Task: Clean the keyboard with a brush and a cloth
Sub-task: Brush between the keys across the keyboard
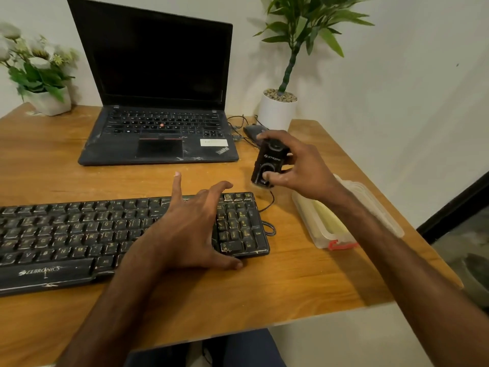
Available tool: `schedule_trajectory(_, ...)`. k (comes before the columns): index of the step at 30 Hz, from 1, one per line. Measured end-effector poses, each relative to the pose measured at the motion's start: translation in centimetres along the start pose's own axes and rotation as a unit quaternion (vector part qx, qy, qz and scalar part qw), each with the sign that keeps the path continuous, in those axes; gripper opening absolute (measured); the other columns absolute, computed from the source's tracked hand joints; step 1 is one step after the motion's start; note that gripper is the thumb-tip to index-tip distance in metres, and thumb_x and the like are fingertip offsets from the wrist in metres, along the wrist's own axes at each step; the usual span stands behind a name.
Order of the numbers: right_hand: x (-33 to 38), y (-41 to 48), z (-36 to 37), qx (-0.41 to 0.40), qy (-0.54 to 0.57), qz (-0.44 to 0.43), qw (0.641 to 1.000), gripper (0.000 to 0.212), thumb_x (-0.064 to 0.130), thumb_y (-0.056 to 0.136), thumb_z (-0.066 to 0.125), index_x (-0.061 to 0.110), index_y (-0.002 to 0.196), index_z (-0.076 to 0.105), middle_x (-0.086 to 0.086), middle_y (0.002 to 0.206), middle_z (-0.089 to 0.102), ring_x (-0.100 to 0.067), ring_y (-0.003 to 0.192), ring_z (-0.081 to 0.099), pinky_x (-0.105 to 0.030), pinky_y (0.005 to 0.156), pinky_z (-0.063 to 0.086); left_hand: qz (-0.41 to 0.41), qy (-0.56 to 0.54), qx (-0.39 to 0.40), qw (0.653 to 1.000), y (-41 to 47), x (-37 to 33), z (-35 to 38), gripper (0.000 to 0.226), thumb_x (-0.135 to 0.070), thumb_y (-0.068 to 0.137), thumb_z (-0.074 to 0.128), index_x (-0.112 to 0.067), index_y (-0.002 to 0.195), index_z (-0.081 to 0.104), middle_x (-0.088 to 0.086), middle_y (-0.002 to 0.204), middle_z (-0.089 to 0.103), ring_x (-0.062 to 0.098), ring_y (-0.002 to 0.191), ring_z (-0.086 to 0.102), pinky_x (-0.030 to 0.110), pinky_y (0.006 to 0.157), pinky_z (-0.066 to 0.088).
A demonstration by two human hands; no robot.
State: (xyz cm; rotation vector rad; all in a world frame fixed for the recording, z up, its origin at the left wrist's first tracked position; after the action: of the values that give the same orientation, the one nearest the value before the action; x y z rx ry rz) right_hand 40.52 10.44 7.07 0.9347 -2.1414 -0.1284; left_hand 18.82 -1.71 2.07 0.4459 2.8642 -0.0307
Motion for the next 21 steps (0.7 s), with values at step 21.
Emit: schedule_trajectory(21,0.9,0.3,-0.1,-0.011,-0.067,0.018,0.998,0.071,0.009,0.073,0.081,0.029,0.133,0.051,0.001,0.123,0.060,-0.013,0.108,0.063,-0.037,0.082,0.059,0.002,0.020,0.003,1.000,0.1,0.0,0.2,0.143,-0.097,0.060,0.054,-0.018,0.155,-0.018,0.004,0.165,0.022,0.015,0.152,0.021,0.064,0.112,-0.025)
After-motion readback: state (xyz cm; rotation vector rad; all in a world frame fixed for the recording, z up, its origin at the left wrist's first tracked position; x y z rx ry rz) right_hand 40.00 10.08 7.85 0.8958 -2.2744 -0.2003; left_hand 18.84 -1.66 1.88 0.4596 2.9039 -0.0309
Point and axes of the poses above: each hand's wrist, its own y-axis towards the middle knuckle, its own z-axis out of the palm, x = y × z, the point moved 1 cm from there along y, towards the middle knuckle
